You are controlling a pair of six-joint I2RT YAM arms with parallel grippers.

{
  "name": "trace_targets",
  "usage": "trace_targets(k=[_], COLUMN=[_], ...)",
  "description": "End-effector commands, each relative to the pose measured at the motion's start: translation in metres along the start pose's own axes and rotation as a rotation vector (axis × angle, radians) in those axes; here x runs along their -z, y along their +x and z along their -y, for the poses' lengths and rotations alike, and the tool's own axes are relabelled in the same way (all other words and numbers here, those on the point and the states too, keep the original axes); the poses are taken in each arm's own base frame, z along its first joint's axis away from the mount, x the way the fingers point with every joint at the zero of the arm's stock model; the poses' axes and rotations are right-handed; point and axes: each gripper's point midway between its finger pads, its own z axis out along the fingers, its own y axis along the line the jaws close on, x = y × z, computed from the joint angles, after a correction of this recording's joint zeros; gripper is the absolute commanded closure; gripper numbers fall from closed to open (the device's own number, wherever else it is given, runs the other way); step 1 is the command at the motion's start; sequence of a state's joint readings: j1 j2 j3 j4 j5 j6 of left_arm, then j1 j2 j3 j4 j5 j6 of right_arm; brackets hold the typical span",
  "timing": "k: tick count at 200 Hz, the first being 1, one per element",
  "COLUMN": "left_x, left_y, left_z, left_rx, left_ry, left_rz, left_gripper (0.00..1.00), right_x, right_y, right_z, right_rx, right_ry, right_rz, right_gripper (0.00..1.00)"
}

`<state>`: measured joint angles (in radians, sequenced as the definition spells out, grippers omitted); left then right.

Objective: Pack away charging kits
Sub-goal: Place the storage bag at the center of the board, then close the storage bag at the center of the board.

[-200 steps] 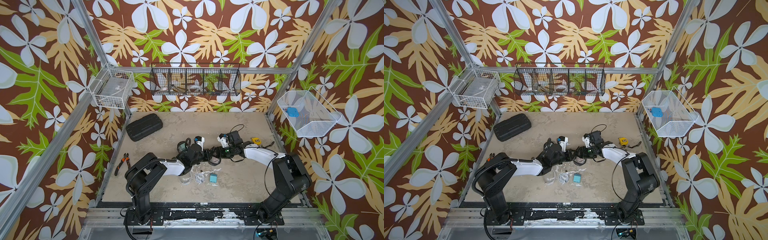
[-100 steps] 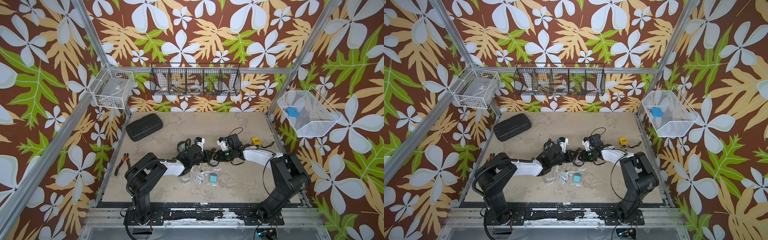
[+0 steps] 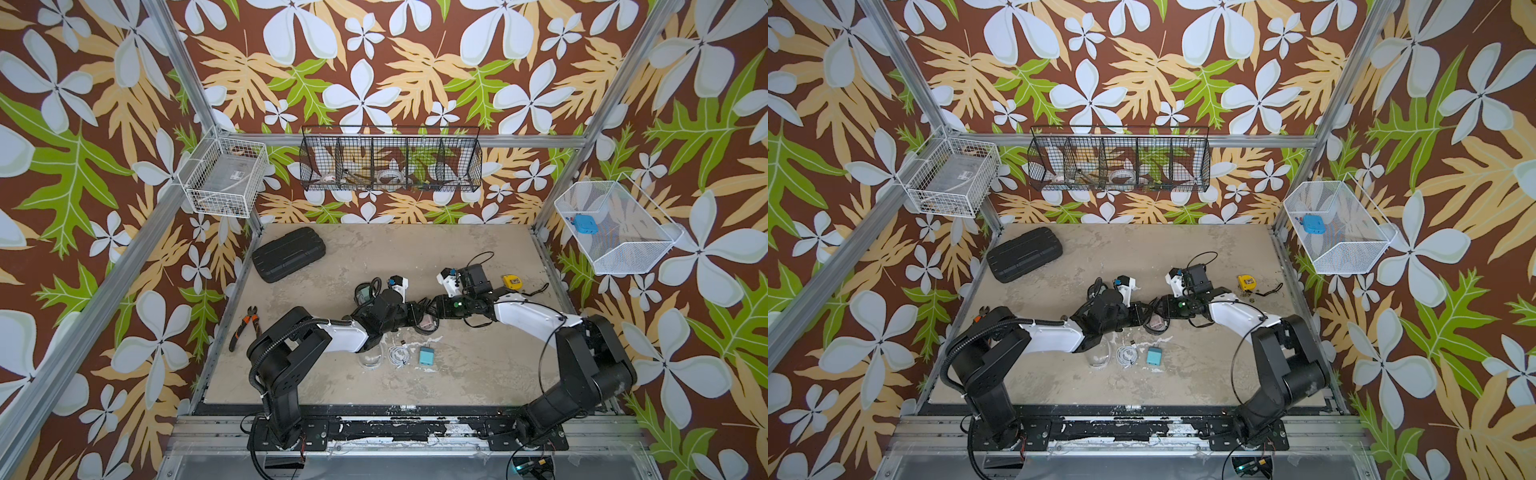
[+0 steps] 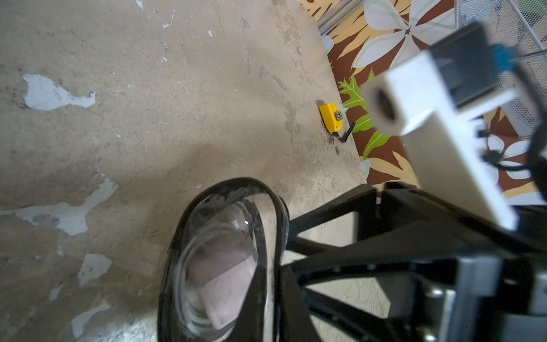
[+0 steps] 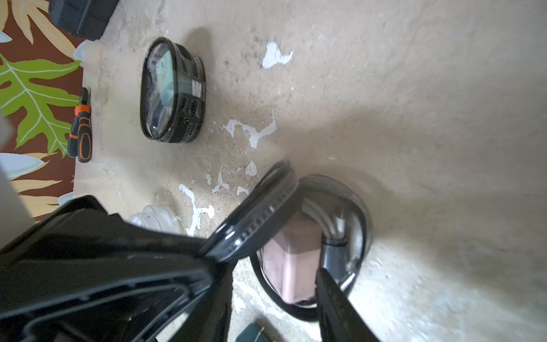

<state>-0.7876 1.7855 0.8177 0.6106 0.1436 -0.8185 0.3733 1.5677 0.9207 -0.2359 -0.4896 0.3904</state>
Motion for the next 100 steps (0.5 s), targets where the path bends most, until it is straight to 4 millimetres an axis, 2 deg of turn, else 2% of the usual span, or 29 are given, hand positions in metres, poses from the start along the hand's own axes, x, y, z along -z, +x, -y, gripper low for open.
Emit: trace_targets(k=[1, 25, 46, 61, 81, 100], left_x=[0.003, 0.005, 0.004, 0.01, 0.012, 0.01], left_y=[0.007, 0.008, 0.012, 0.009, 0.011, 0.018], left_z=[-0.006, 0.002, 0.002, -0.005, -0.01, -0.012], left_rx=[-0.014, -0.048, -0.065, -0.076, -0.11, -0.134], left_ry=[-0.023, 0.011, -0.013, -0.054, -0.095, -0.104], left_rz=[-0.028, -0.049, -0.087, -0.075, -0.093, -0.14], left_gripper=[0.7, 0.58, 0.57, 0.56, 0.57, 0.69], right_x=[0.013, 0.017, 0.014, 0.009, -0.002, -0.01], right_y=[0.011, 0.009, 0.0, -0.003, -0.002, 0.001], right_z=[0.006, 0.0, -0.003, -0.002, 0.0, 0.004], right_rx=[0.035, 0.027, 0.021, 0.018, 0.008, -0.003], right_ry=[0.047, 0.012, -0.001, -0.001, -0.02, -0.023], right_rz=[-0.022, -0.013, 0.004, -0.007, -0.025, -0.043], right_gripper=[0.52, 0.5, 0.43, 0.44, 0.47, 0.53])
